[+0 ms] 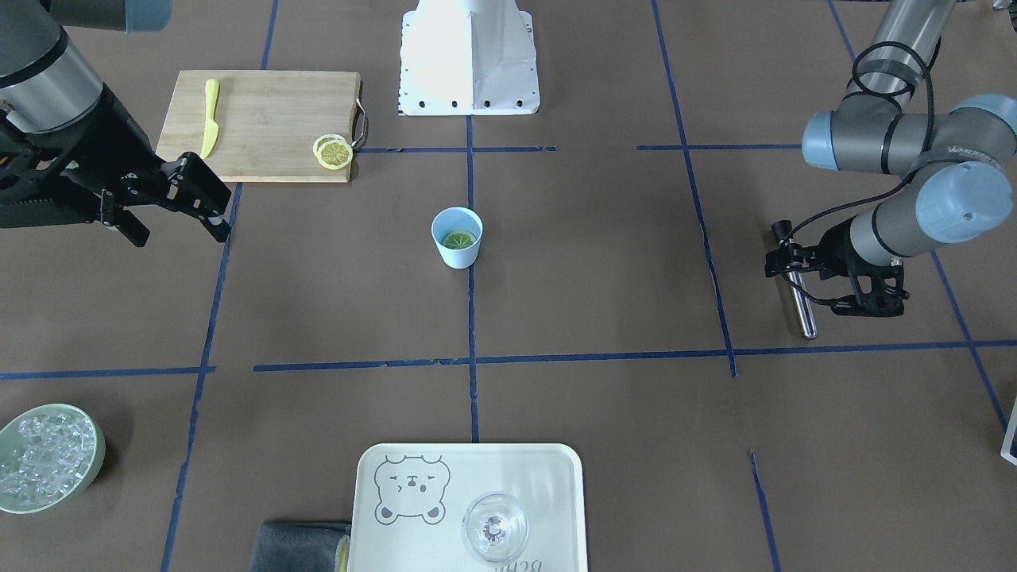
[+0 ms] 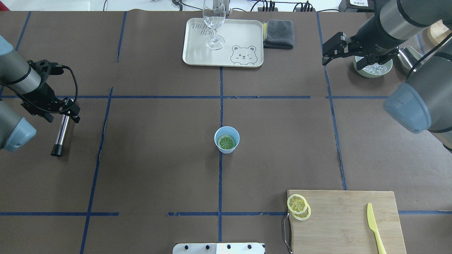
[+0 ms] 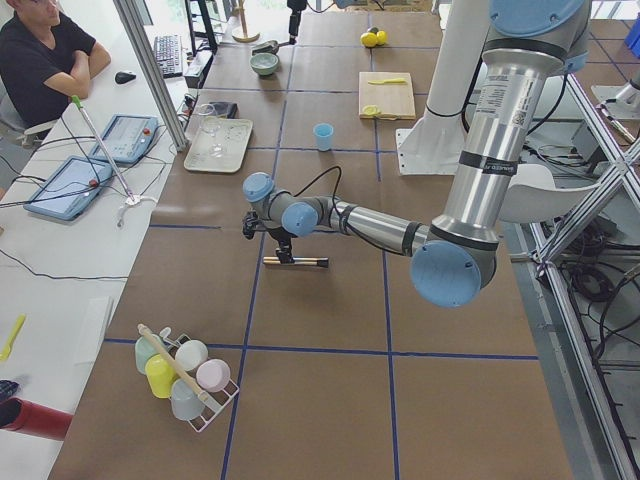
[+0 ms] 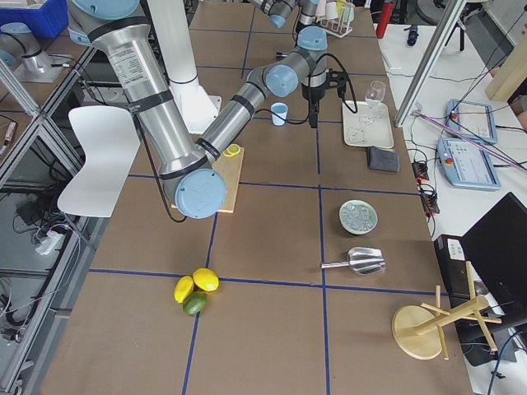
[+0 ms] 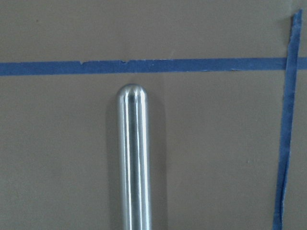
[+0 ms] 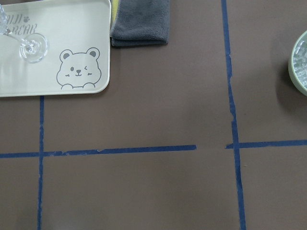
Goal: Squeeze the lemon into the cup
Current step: 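Withdraw the right gripper while the left gripper reaches the metal rod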
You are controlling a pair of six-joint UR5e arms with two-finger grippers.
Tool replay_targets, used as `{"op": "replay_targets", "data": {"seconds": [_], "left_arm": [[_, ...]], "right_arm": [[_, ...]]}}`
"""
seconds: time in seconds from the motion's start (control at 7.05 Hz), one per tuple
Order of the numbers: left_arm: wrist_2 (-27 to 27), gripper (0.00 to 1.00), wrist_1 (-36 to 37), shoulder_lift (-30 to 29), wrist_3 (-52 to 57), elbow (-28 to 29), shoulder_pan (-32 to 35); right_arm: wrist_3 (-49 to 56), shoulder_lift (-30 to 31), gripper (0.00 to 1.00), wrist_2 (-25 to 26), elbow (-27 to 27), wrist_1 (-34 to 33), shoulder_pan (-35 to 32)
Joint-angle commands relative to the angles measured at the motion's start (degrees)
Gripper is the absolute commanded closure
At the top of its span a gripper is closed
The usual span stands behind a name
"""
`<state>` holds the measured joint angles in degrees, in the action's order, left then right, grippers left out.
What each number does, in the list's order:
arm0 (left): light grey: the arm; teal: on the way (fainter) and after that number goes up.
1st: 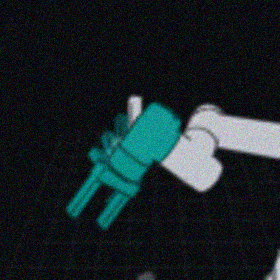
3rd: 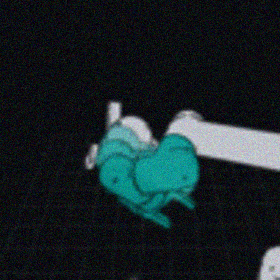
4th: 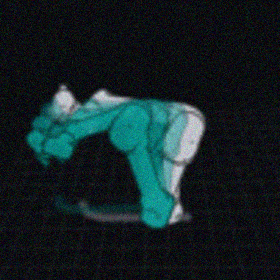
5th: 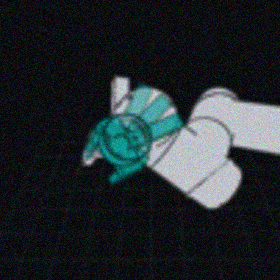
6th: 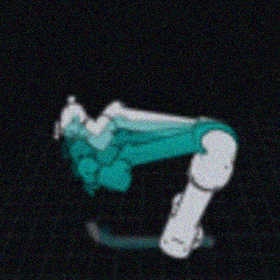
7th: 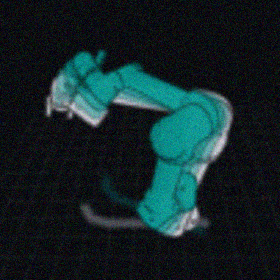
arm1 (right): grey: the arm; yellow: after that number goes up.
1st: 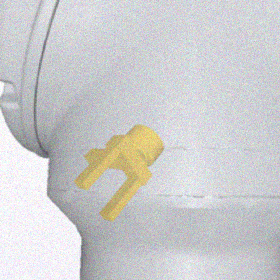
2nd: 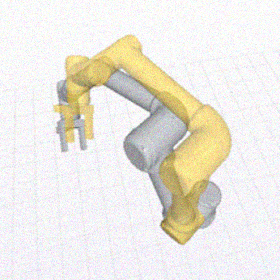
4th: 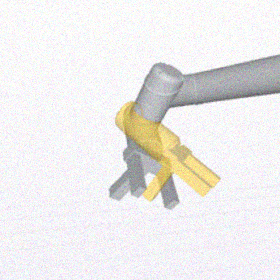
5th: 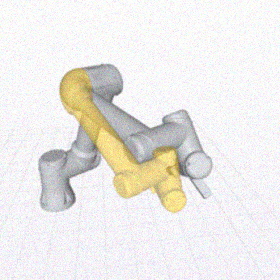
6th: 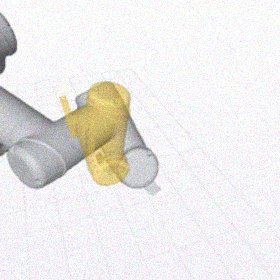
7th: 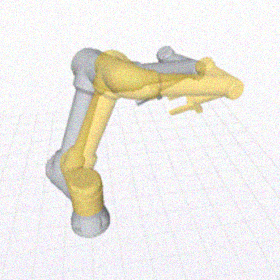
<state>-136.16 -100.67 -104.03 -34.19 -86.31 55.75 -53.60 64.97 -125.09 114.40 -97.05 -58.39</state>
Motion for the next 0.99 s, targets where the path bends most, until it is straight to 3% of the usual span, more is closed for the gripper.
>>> {"op": "replay_targets", "data": {"seconds": [0.0, 0.85], "left_arm": [[0.1, 0.0, 0.0, -1.4, 0.9, 2.7, -1.4], [1.1, 0.0, -0.6, -2.2, 1.0, 6.1, 0.7]], "right_arm": [[0.5, 0.0, 0.0, -0.2, 0.0, -0.1, -0.8], [0.5, -0.4, 0.0, -0.2, 0.1, -0.2, -0.8]]}}
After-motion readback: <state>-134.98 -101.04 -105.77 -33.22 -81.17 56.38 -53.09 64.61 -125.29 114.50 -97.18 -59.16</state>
